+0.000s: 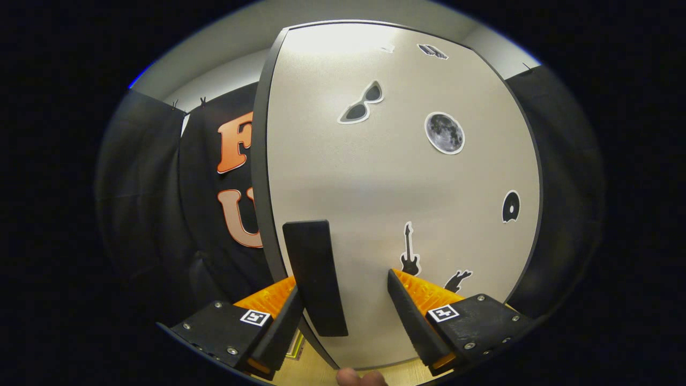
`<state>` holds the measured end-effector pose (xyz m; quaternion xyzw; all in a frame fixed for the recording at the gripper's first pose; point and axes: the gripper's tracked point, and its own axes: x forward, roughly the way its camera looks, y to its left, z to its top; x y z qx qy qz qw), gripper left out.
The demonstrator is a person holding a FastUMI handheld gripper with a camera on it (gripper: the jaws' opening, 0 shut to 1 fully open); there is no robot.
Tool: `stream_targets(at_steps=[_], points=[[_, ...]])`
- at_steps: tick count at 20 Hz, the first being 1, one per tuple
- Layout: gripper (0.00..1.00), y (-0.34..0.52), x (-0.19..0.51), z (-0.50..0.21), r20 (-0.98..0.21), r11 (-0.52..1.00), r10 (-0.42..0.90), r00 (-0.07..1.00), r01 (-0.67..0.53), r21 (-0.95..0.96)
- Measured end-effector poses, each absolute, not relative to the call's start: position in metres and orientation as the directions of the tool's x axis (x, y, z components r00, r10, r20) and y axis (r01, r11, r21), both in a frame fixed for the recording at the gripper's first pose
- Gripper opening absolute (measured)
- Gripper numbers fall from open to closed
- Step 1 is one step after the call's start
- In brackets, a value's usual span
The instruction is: Open the shoe cabinet door, grab the shoes and put them into the shoe cabinet, then close the shoe cabinet door.
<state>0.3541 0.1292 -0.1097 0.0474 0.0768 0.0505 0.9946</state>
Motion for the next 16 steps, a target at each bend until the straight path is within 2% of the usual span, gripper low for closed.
stream_targets(at_steps=[7, 16], points=[[0.92, 0.132, 0.306, -0.063, -0.083, 0.987, 0.130, 0.988, -0.121, 0.107], [0.92, 0.088, 0.198, -0.046, -0.106, 0.997, 0.064, 0.992, -0.059, 0.046]])
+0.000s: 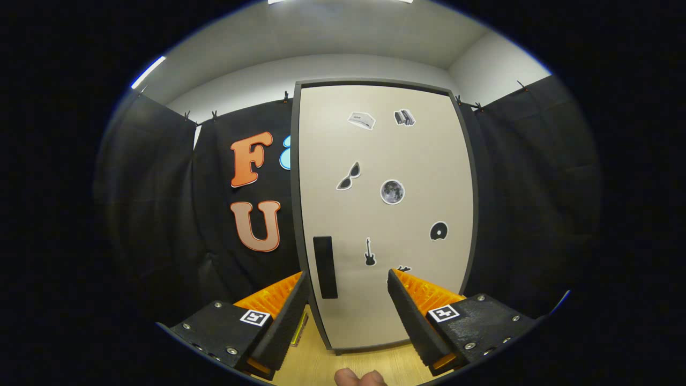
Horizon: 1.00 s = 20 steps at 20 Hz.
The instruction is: Open the shoe cabinet door, grab the shoes and put them into the shoe cabinet, then close the shoe cabinet door.
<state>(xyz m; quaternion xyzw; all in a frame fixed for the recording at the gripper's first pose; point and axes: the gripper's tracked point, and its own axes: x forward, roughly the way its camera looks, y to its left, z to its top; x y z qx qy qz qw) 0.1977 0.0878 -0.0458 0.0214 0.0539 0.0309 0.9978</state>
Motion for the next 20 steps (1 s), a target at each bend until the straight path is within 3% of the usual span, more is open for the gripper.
stream_targets(at_steps=[11, 20], points=[[0.92, 0.029, 0.104, 0.002, -0.043, 0.997, 0.066, 0.997, -0.064, 0.043], [0.92, -0.016, 0.071, 0.018, -0.007, 0.995, 0.055, 0.998, -0.054, 0.087]])
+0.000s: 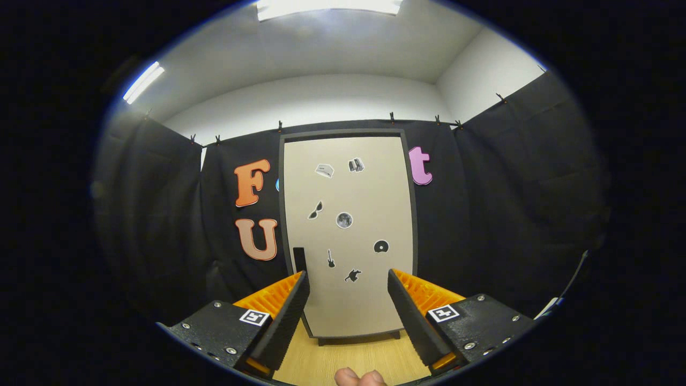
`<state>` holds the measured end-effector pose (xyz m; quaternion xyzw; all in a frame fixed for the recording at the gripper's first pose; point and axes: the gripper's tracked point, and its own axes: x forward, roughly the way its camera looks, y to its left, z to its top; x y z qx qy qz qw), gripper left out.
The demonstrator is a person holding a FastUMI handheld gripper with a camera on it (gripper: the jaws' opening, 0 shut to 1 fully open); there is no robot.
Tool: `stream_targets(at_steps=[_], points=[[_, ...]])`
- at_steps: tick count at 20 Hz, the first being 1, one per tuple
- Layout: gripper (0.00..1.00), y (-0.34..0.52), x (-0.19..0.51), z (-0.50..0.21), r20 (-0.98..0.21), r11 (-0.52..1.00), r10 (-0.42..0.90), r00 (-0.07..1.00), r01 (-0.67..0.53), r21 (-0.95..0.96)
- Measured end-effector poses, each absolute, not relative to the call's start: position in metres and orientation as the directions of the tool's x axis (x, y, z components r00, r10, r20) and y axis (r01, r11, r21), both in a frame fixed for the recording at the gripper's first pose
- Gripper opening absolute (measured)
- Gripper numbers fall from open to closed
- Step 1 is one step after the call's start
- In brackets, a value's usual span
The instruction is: Open the shoe cabinet door, grab the shoes and put them into the shoe cabinet, then close the shoe cabinet door.
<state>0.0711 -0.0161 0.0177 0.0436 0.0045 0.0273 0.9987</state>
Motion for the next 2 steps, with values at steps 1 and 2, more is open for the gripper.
stream_targets(at_steps=[1, 2], points=[[0.92, -0.0199, 0.0697, 0.0184, -0.005, 0.994, 0.051, 0.999, -0.051, 0.092], [0.92, -0.0225, 0.0697, 0.0171, -0.005, 0.994, 0.047, 0.999, -0.046, 0.095]])
